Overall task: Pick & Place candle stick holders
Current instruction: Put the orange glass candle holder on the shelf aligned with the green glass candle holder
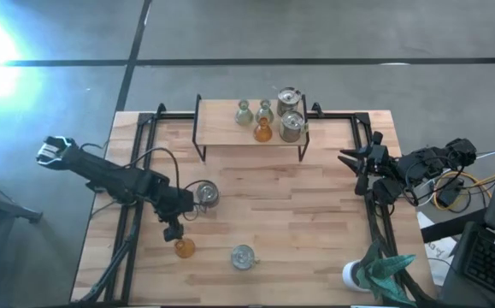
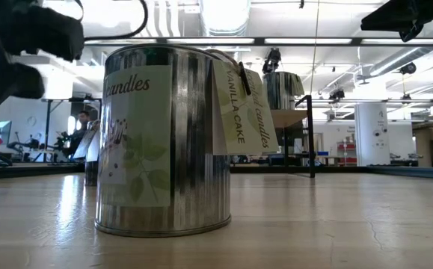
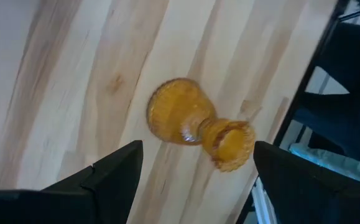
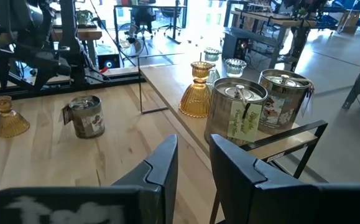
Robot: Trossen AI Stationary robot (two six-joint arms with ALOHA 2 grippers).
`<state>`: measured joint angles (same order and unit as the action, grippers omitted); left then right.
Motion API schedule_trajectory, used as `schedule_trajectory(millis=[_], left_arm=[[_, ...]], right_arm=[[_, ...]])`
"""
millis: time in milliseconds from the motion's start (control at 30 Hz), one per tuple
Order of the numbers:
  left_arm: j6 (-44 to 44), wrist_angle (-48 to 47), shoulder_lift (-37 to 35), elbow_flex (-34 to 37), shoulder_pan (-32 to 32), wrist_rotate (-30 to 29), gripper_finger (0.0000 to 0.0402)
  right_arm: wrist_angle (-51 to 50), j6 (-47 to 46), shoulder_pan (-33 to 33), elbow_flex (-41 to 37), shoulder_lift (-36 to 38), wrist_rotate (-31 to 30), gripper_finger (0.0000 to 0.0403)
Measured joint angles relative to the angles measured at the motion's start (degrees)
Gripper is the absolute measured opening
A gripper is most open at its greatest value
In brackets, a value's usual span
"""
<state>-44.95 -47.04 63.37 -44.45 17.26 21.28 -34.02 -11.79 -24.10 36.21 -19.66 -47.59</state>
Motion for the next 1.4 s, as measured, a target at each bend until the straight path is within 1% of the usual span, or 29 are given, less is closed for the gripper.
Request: schedule_trajectory(millis=[300,533,600,700,800,867,1000,1167,1300,1400], left_arm=[[-2.2,5.5,0.0,4.1,1.4,0.3,0.031],[-2.6,6.4,-1.2,4.4,5.7,1.2,0.031],[-5.3,6.5,-2.5,4.4,8.5,-0.7,0.031],[-11.9,8.0,-3.6,5.0,14.1,-7.1,0.031],[-18.5,14.2,-3.5,6.7,19.1,-11.3,0.0309],[-21.6,18.0,-3.2,8.7,21.2,-12.7,0.0309],[-23.9,23.6,-2.8,12.1,22.0,-14.1,0.0309],[-24.1,27.2,-2.1,15.1,22.0,-16.6,0.0309],[-23.0,32.6,-1.8,17.2,22.0,-19.5,0.0309],[-21.6,34.4,-1.6,18.0,22.0,-21.7,0.0309]], right_arm=[[0.0,0.0,0.0,0.0,0.0,0.0,0.0067],[0.0,0.0,0.0,0.0,0.0,0.0,0.0065],[0.0,0.0,0.0,0.0,0.0,0.0,0.0068],[0.0,-0.1,0.0,0.0,0.0,0.0,0.0074],[0.0,0.0,0.0,0.0,0.0,0.0,0.008],[0.0,-0.1,0.0,0.0,0.0,0.0,0.0083],[0.0,-0.1,0.0,0.0,0.0,0.0,0.0089],[0.0,-0.1,0.0,0.0,0.0,0.0,0.0093],[0.0,-0.1,0.0,0.0,0.0,0.0,0.0091],[0.0,-0.1,0.0,0.0,0.0,0.0,0.0085]])
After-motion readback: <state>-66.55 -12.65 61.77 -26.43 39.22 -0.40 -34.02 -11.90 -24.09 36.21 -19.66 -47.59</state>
